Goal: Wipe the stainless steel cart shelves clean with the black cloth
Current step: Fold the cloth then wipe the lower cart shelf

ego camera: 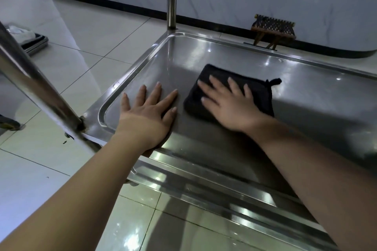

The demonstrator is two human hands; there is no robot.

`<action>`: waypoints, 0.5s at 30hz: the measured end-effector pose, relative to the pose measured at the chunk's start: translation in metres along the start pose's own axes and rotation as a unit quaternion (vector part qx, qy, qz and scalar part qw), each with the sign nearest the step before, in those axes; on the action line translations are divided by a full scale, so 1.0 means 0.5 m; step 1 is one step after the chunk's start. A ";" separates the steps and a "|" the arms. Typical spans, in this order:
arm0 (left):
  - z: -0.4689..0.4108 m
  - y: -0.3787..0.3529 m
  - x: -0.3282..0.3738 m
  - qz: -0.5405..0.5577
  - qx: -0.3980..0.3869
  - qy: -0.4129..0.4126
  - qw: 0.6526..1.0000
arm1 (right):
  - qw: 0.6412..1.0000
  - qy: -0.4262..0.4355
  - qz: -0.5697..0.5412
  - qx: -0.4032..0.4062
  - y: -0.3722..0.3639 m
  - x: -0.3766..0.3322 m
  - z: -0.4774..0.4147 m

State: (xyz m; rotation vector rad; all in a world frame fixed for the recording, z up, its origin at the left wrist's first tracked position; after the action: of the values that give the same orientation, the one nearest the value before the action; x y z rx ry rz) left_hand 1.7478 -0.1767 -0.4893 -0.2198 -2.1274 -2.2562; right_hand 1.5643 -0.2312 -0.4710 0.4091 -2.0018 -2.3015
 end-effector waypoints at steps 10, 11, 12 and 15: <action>0.004 0.002 0.003 -0.011 -0.023 0.000 1.000 | 0.998 -0.060 -0.008 -0.029 0.007 0.030 -0.077; 0.003 0.001 0.004 -0.019 -0.031 0.001 0.999 | 0.998 -0.042 -0.015 -0.045 -0.004 0.030 -0.033; 0.000 0.002 0.006 -0.027 -0.037 0.005 0.999 | 0.998 -0.027 -0.023 -0.060 -0.016 0.033 0.020; -0.027 0.004 0.035 -0.040 -0.029 0.018 0.999 | 0.996 0.014 -0.017 -0.083 -0.047 0.036 0.196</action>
State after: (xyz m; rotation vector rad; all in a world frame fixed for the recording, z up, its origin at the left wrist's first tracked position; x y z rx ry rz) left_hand 1.7295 -0.1892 -0.4860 -0.0968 -2.0918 -2.3472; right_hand 1.5263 -0.1373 -0.4852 0.4639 -1.7868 -2.4445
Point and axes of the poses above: each hand's wrist, its own z-axis away from the middle knuckle, its own y-axis out of the back of the hand, x = y × z, the point moved 10 cm from there along -z, towards the middle knuckle, and after that the axes turned 6 degrees about -y, right-handed, at the moved point
